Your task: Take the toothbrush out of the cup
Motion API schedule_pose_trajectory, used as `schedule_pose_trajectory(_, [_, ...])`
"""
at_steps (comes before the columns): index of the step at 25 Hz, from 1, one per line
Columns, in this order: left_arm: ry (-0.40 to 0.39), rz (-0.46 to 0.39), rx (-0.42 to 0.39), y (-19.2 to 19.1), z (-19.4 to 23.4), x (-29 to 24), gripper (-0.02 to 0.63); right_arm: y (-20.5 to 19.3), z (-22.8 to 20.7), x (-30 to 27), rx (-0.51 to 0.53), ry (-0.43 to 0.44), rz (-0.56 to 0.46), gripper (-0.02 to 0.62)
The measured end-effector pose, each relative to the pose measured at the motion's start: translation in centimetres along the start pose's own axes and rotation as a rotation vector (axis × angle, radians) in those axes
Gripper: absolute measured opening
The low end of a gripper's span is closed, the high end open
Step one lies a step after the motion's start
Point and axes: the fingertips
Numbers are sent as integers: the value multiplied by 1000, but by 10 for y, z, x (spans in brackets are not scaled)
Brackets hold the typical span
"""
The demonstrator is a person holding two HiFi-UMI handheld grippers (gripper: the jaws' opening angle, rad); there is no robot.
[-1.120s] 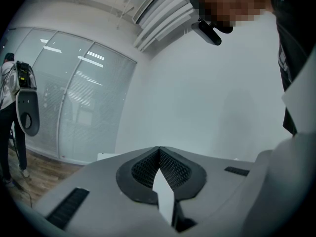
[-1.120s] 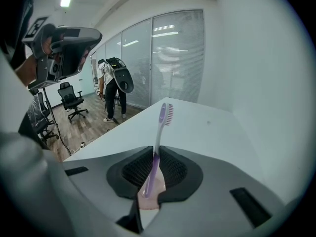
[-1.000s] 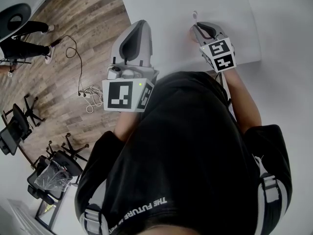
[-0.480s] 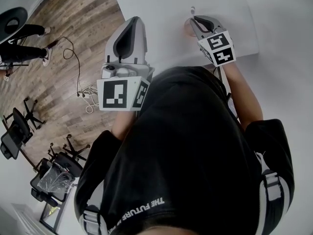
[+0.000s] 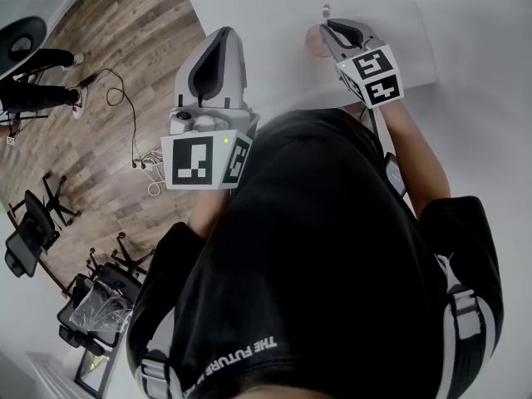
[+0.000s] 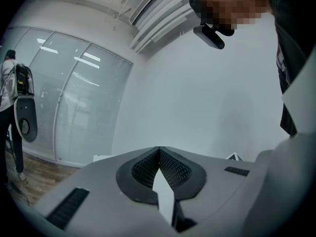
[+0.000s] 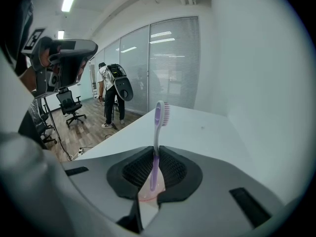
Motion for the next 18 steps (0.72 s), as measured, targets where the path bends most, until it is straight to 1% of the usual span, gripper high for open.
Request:
schedule_pose_trajectory(8, [-11, 2, -5, -3, -6, -2, 20, 13, -5, 9, -3, 7, -44, 48])
schedule_pose_trajectory(14, [-16, 0, -7, 3, -11, 0, 20, 28, -5, 25, 9, 5, -70, 48])
schedule_pose_trajectory(18, [-17, 3, -8, 0, -15, -2, 20, 30, -8, 28, 9, 10, -86, 48])
Point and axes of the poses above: the fingertips, and each gripper's own axes: x backward along the fingers, z to its left, y out of its top, and after that the axes turned 4 degrees about -x, right-handed
